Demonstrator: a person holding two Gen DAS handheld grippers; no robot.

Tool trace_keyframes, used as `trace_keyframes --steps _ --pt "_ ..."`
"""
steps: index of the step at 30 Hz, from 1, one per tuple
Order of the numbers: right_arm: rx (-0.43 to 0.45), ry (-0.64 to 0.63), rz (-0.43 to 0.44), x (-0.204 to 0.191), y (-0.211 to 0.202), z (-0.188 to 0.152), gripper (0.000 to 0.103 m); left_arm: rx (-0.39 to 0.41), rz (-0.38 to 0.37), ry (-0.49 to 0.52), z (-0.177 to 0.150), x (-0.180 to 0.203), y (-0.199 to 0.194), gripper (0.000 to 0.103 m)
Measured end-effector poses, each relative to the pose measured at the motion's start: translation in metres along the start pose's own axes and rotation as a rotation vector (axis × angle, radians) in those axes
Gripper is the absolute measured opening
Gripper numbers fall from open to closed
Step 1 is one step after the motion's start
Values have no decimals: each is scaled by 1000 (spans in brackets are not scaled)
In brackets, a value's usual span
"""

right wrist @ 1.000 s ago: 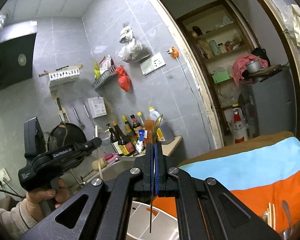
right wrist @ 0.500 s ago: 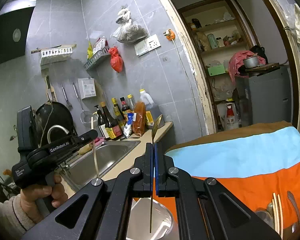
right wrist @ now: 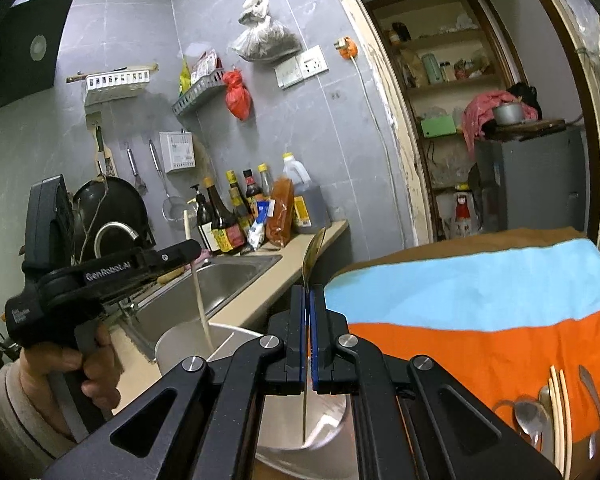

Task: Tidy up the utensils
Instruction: 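Lift the fork and chopstick and lower them into the white caddy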

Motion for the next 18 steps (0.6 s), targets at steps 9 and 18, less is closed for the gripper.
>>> trace_keyframes --steps 9,18 --pt "-40 49 21 6 -8 -3 29 -54 -10 -52 -2 5 -12 39" --pt "43 70 -18 27 -49 27 61 33 20 6 6 44 -34 72"
Point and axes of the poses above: each gripper's, at about its wrist camera, not at the fingertips, and y roughly the way its jaws point, x to its right, z to its top, the point moved 6 cm from there along y, roughly the way its jaws point, and after that the axes turned 3 degrees about -x, right-handed, at the moved point
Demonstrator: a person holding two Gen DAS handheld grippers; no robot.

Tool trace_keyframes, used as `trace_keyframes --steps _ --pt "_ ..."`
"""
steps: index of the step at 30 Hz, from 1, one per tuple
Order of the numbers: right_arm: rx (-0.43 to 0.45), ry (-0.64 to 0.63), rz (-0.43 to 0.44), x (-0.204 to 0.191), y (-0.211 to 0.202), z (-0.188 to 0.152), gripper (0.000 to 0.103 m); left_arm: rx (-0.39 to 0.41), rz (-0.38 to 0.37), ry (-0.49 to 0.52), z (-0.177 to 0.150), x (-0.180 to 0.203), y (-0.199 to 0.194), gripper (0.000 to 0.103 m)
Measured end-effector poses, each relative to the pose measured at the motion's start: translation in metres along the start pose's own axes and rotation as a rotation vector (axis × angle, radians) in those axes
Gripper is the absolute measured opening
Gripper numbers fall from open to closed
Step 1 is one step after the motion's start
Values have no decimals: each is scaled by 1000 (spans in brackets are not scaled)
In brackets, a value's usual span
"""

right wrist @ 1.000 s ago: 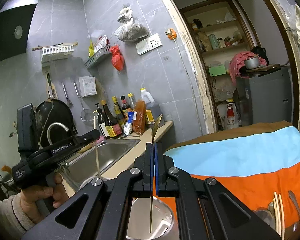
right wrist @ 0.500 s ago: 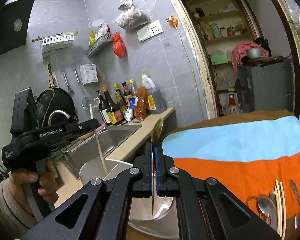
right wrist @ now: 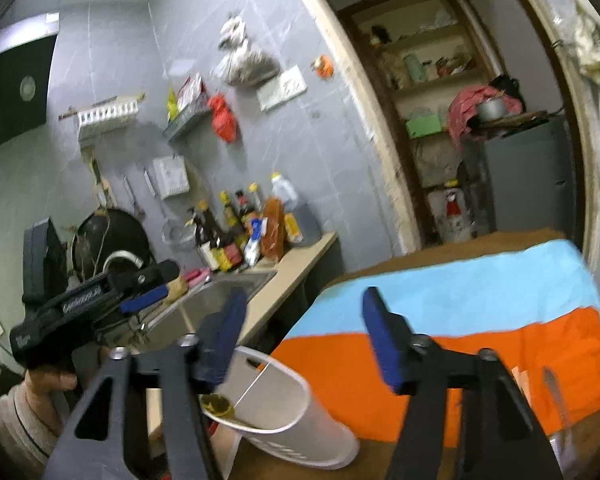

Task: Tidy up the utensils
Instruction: 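Lift the fork and chopstick and lower them into the white caddy, then open both grippers and return them to the utensils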

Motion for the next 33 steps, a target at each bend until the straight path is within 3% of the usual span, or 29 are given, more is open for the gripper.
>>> trace_keyframes --steps 5,7,11,20,33 --pt "82 -25 -63 19 -39 30 82 85 5 28 4 40 -13 95" --pt "102 -32 -81 27 -51 40 95 121 20 21 5 52 -18 102" --pt "143 -61 -147 43 -81 56 100 167 35 20 1 78 -23 103" --pt "166 -97 -260 82 -131 66 101 155 22 133 -28 136 -18 103" --pt "144 -55 -332 148 -161 53 101 56 10 134 -93 186 3 103"
Point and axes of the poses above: each gripper's, at about its wrist camera, not at the fingertips, and y roughly the way its jaws point, x to its right, z to its top, the point moved 6 cm from there along y, roughly the way its jaws point, and after that the axes turned 3 degrees about -x, right-handed, at the moved point
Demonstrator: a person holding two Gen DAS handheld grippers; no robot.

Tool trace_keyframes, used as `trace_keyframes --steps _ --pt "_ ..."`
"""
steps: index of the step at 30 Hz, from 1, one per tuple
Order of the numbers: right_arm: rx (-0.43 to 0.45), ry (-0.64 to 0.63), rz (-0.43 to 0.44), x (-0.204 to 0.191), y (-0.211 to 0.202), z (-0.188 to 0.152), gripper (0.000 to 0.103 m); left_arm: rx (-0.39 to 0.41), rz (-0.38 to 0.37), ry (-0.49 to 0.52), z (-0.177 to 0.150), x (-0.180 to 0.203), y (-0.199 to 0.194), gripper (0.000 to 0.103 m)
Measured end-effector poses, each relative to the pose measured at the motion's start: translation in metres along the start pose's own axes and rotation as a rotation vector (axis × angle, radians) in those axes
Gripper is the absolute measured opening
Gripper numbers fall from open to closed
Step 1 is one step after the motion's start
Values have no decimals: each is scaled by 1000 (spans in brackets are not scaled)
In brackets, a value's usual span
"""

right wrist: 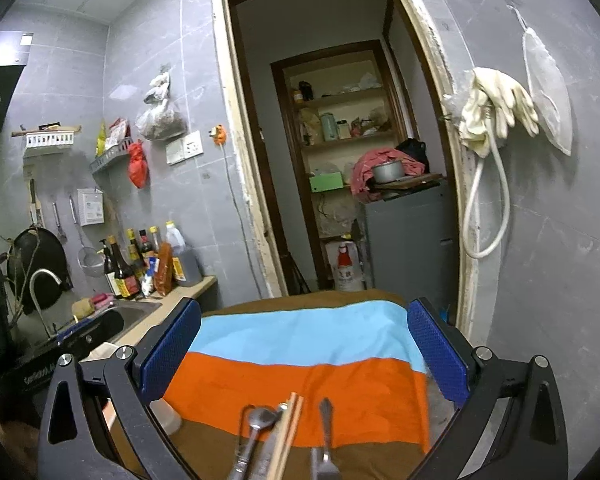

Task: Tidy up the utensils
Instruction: 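Open both grippers and return them to the utensils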

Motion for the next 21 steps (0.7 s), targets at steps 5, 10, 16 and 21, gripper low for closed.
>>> trace_keyframes --steps 5,10,16,21 --pt "-66 18 -17 25 13 -19 101 -108 -2 4 -26 9 20 103" --pt "-160 29 0 47 32 -46 101 -186 -6 8 -45 14 37 103" --pt "-266 32 24 62 61 -78 96 -252 -8 16 -67 19 58 96" --pt "-367 37 68 69 92 -112 69 -327 -10 6 -88 20 82 86"
Point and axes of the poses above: each gripper's, at about its wrist camera, not at the fingertips, and y roughly the way its jaws point, x to its right, z to its top, the point moved 6 cm from there along y, roughly the way its jaws point, and after that the axes turned 3 degrees about -x, right-handed, at the moved point
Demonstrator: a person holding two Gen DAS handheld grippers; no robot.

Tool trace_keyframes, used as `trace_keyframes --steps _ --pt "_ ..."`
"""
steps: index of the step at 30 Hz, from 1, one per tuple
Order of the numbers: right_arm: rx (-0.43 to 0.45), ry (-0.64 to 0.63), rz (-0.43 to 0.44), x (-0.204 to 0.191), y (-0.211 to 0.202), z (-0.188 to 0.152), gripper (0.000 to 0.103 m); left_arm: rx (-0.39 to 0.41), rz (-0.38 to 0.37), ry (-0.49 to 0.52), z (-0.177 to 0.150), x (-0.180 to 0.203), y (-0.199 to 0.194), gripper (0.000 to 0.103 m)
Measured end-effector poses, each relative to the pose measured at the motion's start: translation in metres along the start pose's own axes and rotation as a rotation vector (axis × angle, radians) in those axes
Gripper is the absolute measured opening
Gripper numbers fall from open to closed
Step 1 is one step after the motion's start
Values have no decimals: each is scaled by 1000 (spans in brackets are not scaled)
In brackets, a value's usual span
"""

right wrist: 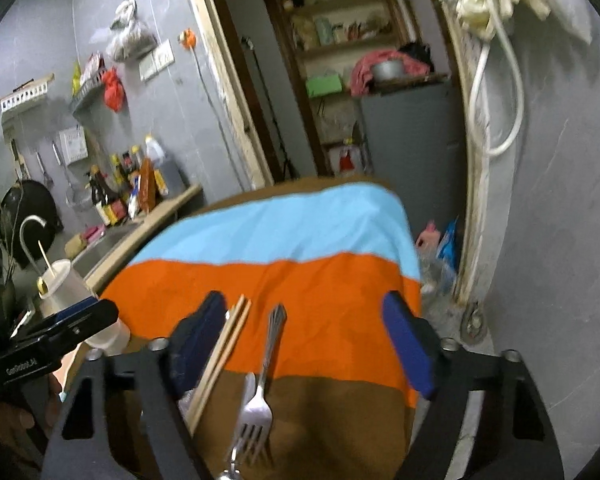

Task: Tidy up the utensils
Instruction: 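Open both grippers and return them to the utensils, then grasp a silver spoon with the left gripper while the right grasps a fork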

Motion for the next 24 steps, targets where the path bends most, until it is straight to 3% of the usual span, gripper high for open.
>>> trace_keyframes --steps 2,3,7,12,18,22,24 --pt "-39 8 27 3 15 -9 58 -40 -5 -9 -5 -1 12 81" --pt "-63 18 47 4 24 -13 48 -64 -12 -18 -8 -1 19 71" --pt "-123 26 105 4 49 -26 38 -146 -18 -42 -17 -5 42 56" --pt "-181 1 150 -2 68 -36 33 -215 -13 -66 -23 -7 62 44" --pt "-234 -9 181 -9 84 -45 30 -259 5 -33 -26 -5 77 39" --pt "-249 -8 191 -12 89 -49 30 -312 19 -10 -29 -5 86 22" --pt "-256 0 196 -13 92 -50 30 -320 17 -8 -31 -6 85 18"
Point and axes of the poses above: each gripper's, at about its wrist camera, not at the fingertips, and y roughly the way its jaws point, x to its right, z to its top, the point moved 6 cm from there along y, roughly the way its jaws point, and after that the axes turned 3 degrees about -x, right-handed, at the moved point
